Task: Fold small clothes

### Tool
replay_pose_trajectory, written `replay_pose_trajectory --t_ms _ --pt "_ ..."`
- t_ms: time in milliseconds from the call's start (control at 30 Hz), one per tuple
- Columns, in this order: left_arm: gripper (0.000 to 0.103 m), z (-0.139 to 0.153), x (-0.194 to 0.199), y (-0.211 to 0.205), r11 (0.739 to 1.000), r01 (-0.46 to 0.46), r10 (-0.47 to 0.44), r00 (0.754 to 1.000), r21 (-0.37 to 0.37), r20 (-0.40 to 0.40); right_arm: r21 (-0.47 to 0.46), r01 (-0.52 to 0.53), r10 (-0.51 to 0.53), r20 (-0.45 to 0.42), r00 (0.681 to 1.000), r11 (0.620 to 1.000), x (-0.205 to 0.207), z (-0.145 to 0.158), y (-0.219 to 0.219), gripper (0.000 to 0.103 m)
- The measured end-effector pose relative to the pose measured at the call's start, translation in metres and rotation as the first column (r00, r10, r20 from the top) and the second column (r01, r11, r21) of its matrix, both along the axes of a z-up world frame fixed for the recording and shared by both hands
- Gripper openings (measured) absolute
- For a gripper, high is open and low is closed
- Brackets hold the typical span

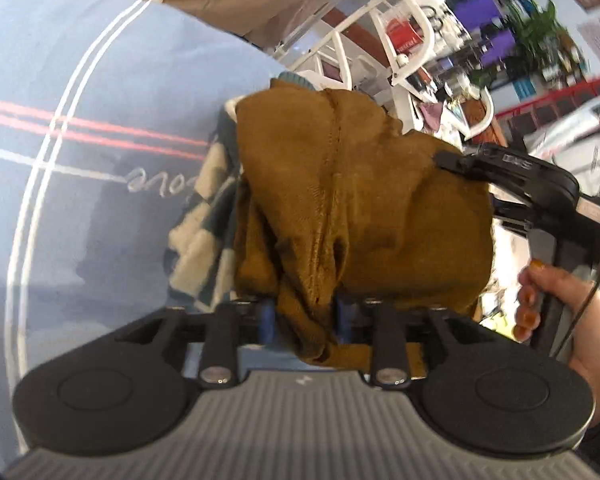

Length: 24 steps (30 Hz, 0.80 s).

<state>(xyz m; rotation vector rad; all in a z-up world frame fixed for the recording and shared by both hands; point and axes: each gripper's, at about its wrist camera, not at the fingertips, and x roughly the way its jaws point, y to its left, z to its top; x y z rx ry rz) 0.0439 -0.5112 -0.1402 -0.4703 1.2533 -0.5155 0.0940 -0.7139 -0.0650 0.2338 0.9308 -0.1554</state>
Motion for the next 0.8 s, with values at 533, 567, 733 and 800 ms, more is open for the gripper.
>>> replay_pose_trajectory --t_ms 533,567,733,800 --pt "0.060 0.077 0.000 -0.046 0.923 0.264 -0.366 0.830 0.281 0.422 -0.205 -0.368 0.403 0.167 0.900 0.907 -0.109 0.035 0.035 0.056" --pt "0.061 0.072 0.002 -0.055 0.916 0.270 -0.377 0.828 0.295 0.414 -0.219 -0.378 0.413 0.150 0.898 0.900 -0.107 0.029 0.035 0.057" --pt "0.077 0.038 0.020 -0.079 0.859 0.348 -0.470 0.826 0.374 0.311 -0.271 -0.377 0.401 0.037 0.915 0.886 -0.106 0.000 0.032 0.058" --pt "0.086 0.034 0.014 -0.074 0.851 0.362 -0.486 0.817 0.381 0.311 -0.267 -0.365 0.388 0.040 0.921 0.892 -0.116 -0.002 0.033 0.060"
